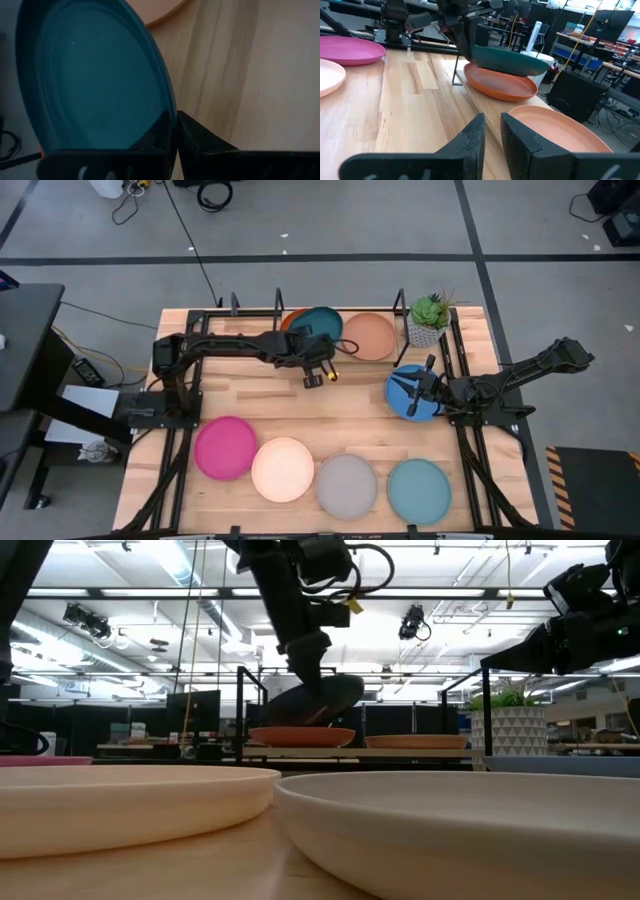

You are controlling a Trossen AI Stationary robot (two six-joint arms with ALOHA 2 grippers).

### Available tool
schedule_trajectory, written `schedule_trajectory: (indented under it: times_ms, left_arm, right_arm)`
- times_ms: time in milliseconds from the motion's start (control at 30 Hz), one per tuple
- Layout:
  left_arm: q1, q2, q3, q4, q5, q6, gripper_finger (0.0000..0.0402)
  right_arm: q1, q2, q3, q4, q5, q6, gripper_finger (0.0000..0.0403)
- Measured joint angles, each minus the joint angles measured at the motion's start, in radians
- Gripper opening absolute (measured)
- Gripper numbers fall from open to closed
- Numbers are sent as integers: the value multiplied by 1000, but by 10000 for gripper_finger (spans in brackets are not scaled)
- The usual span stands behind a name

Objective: Place and stack plates onto a shelf
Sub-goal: Stack the dark blue plate on the top of the orange plate on the shelf

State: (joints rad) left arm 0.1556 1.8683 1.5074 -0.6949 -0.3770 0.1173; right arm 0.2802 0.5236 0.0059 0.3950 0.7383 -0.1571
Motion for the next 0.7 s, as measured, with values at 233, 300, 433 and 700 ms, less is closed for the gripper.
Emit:
schedule_trajectory:
  times_ms: [233,300,433,700]
  left_arm:
    - [-21,20,0,-83,-57,47,20]
    - [-20,33,2,-76,-66,66,20]
    - [-16,54,0,-77,-81,119,20]
    - [-12,65,0,-84,-127,193,20]
  right_arm:
    - [0,0,0,0,-3,8,67]
    - [0,0,0,0,-3,8,67]
    - [0,0,0,-1,-7,8,67]
    - [0,0,0,-5,-6,6,67]
